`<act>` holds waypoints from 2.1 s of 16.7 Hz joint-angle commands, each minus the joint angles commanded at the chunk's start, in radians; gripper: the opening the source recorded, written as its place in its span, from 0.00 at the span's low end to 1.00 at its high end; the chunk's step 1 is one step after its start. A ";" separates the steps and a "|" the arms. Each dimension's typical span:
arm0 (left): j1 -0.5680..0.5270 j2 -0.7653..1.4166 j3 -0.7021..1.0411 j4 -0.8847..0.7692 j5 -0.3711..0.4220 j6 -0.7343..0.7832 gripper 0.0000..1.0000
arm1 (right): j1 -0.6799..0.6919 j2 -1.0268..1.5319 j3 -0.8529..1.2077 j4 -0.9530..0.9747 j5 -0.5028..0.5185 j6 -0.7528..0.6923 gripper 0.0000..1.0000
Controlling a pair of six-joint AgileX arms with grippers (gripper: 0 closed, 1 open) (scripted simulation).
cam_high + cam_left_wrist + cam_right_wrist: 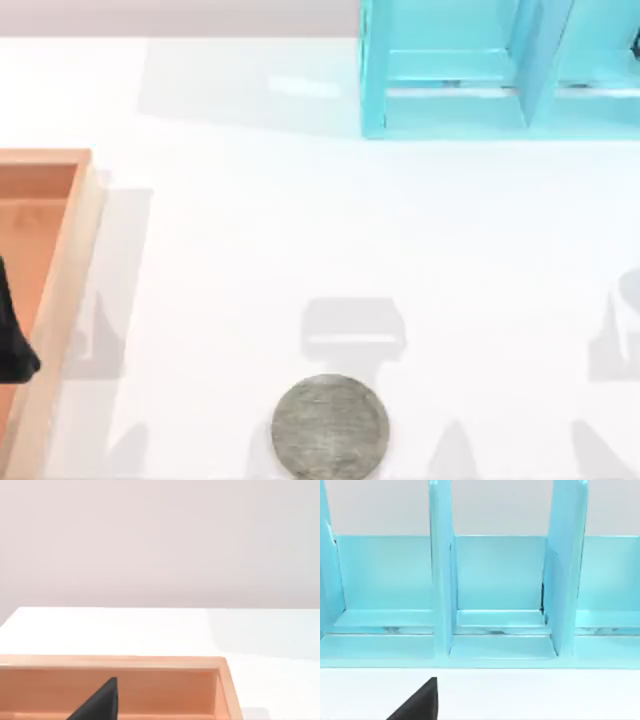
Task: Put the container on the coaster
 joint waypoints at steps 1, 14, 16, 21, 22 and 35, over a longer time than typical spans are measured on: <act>0.000 0.000 0.000 0.000 0.000 0.000 1.00 | 0.000 0.000 0.000 0.000 0.000 0.000 1.00; 0.000 0.000 0.000 0.000 0.000 0.000 1.00 | -0.041 0.634 0.521 -0.437 -0.001 -0.590 1.00; 0.000 0.000 0.000 0.000 0.000 0.000 1.00 | -0.052 0.799 0.656 -0.551 0.000 -0.744 1.00; 0.000 0.000 0.000 0.000 0.000 0.000 1.00 | -0.079 1.203 0.986 -0.830 0.000 -1.119 1.00; 0.000 0.000 0.000 0.000 0.000 0.000 1.00 | -0.084 1.278 1.047 -0.882 0.000 -1.189 1.00; 0.000 0.000 0.000 0.000 0.000 0.000 1.00 | -0.118 1.801 1.473 -1.243 0.000 -1.675 1.00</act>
